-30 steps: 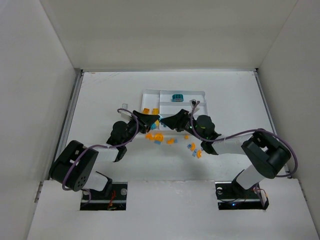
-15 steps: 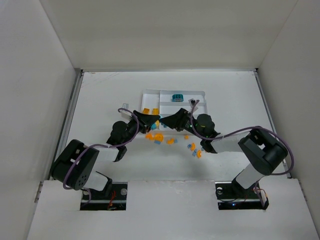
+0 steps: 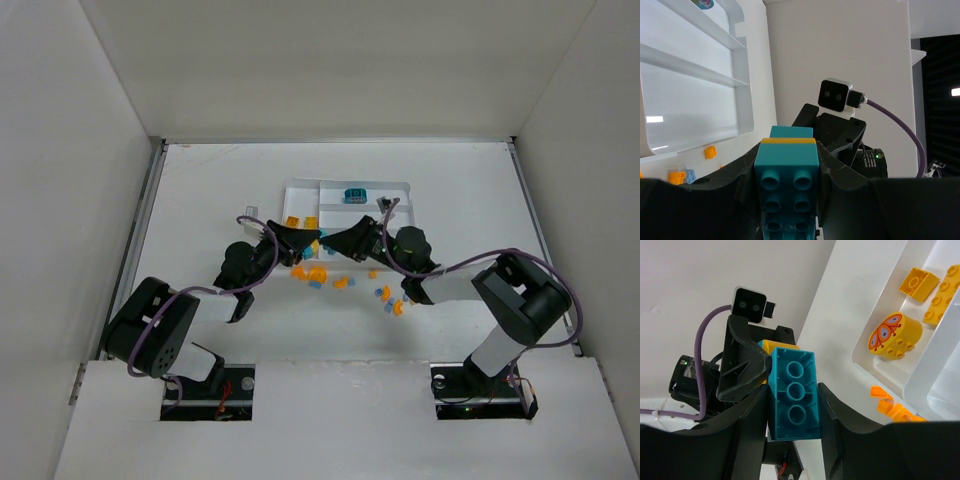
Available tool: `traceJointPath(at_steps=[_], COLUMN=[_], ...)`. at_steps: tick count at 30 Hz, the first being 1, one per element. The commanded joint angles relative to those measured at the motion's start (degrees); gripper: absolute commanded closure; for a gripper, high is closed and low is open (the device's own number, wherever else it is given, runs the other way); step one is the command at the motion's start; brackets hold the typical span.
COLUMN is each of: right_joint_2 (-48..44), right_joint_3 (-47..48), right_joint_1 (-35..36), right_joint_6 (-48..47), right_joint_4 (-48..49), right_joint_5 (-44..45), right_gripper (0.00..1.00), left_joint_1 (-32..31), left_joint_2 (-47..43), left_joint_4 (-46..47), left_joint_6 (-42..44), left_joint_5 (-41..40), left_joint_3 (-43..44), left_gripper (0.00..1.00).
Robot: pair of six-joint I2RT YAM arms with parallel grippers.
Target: Sort the legos into containers by color
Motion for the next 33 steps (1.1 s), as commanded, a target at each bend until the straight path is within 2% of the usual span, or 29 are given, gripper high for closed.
traceJointPath(at_steps=[1, 13, 18, 25, 33], right_joint_2=[-2.7, -2.6, -0.8, 2.2, 8.0], right_joint_3=[-0.3, 0.4, 6.4, 19.5, 32.4], right_joint_1=[-3.4, -12.8, -17.6, -18.9, -19.7], right_joint_6=[0.8, -1.2, -6.6, -17.9, -24.8], right_joint_4=[5.9, 1.0, -12.4, -39.0, -55.4], right_joint_5=[0.5, -1.9, 2.0, 16.1, 20.4], right_gripper=[0.61, 0.61, 0.61, 0.60, 0.58], left_joint_1=[0.4, 2.9, 3.4, 2.4, 1.6], left_joint_2=[0.0, 2.8, 4.3, 7.0, 8.5], left_joint_4=[5.1, 9.4, 10.3, 10.3, 10.4], left_joint_6=[0.7, 0.1, 0.1, 2.3, 5.1], left_joint_5=[2.8, 6.6, 6.8, 6.4, 5.8], left_joint_3=[1.1, -1.2, -0.8, 0.6, 1.1], left_gripper=[0.88, 0.84, 0.84, 0.85, 0.85])
